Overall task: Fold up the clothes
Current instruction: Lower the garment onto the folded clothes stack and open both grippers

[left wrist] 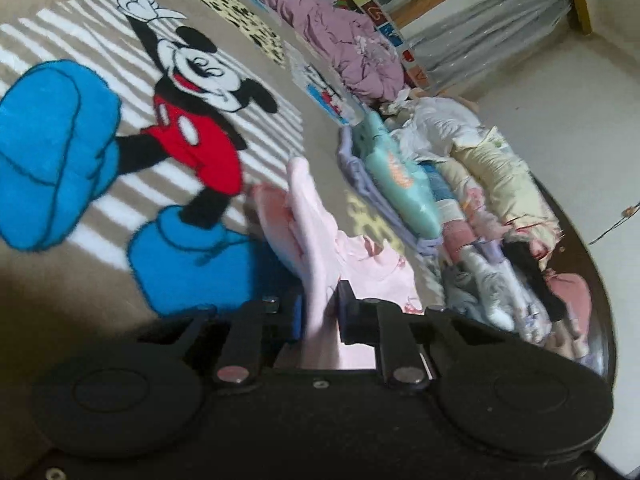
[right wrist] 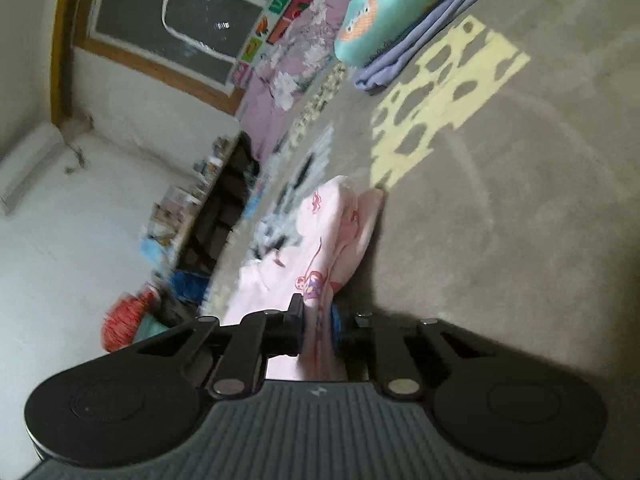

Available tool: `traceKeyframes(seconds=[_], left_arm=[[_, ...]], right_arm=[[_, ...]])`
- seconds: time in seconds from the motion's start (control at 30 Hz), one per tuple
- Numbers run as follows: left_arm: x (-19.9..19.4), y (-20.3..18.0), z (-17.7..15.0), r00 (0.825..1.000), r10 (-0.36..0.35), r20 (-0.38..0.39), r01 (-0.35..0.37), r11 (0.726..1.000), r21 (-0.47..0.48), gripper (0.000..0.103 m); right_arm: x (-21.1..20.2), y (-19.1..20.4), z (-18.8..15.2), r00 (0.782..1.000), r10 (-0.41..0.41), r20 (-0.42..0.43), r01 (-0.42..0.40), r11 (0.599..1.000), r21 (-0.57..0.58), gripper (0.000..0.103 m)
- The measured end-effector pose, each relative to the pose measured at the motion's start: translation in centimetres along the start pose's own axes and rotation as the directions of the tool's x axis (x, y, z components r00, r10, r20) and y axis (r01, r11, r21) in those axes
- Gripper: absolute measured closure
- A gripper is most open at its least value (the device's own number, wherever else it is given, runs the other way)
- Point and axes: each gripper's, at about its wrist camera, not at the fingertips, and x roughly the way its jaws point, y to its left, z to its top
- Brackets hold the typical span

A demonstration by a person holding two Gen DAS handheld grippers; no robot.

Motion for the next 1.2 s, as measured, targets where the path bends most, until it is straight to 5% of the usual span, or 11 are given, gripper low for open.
traceKeyframes(seconds=[0.33, 0.53, 0.73, 0.93, 1.07, 1.2], left_arm=[[-2.8, -6.6, -2.6, 0.994, -0.112, -0.014, 0.112, 0.994, -0.002, 0.089], [-0.5, -15.4, -2.4, 0.969, -0.238, -0.071, 0.242, 0.969, 0.055, 0.089], [4.8, -26.3, -2.8, 0.908, -0.384, -0.164, 0.403, 0.909, 0.105, 0.089], [11.5, -37.6, -4.4, 0.815, -0.514, -0.267, 0.554, 0.827, 0.100, 0.089], [16.2, -44.6, -5.7, 0.763, -0.554, -0.333, 0.613, 0.784, 0.098, 0.089], [20.5, -49.5, -7.4, 0.733, -0.570, -0.371, 0.635, 0.768, 0.076, 0.089]], right_arm=[[-9.0, 3.8, -1.1, 0.993, 0.040, 0.111, -0.038, 0.999, -0.015, 0.088], [-17.3, 5.6, -0.3, 0.964, 0.080, 0.255, -0.076, 0.997, -0.026, 0.088], [-28.7, 7.3, 3.6, 0.884, 0.109, 0.455, -0.079, 0.993, -0.084, 0.088], [-39.9, 8.3, 7.9, 0.783, 0.096, 0.615, -0.021, 0.991, -0.128, 0.088], [-46.1, 8.0, 10.7, 0.714, 0.069, 0.696, 0.029, 0.991, -0.129, 0.088], [-50.7, 6.3, 13.9, 0.661, 0.028, 0.750, 0.055, 0.995, -0.086, 0.088]])
